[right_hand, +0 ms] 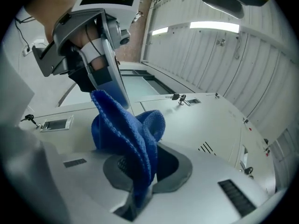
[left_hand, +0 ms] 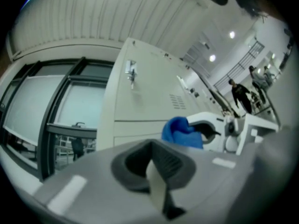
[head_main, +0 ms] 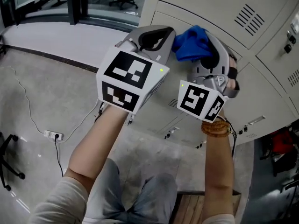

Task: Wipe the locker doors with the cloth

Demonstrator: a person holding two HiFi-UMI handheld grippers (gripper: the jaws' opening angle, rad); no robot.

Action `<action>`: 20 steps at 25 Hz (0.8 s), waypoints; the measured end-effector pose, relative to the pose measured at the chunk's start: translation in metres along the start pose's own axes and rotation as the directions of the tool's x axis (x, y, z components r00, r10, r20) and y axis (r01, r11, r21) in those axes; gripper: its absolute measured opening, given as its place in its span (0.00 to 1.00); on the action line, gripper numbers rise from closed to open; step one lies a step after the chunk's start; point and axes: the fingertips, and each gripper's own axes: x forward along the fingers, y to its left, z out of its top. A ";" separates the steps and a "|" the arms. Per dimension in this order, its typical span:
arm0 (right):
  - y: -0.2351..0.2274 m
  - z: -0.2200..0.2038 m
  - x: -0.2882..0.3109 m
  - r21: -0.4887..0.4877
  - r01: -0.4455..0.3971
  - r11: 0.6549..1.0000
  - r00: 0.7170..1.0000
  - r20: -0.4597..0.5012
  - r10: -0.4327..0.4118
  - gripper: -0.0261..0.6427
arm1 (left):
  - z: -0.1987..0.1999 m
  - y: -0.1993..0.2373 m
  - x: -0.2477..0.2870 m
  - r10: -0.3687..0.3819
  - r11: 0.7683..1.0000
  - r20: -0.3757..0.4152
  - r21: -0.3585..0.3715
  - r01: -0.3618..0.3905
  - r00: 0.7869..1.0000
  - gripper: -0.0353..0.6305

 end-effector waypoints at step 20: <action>0.140 -0.091 -0.091 0.030 -0.030 0.999 0.995 -0.091 0.033 0.08 | -0.147 -0.080 0.004 -0.119 0.992 -0.171 -0.066 0.109 0.978 0.06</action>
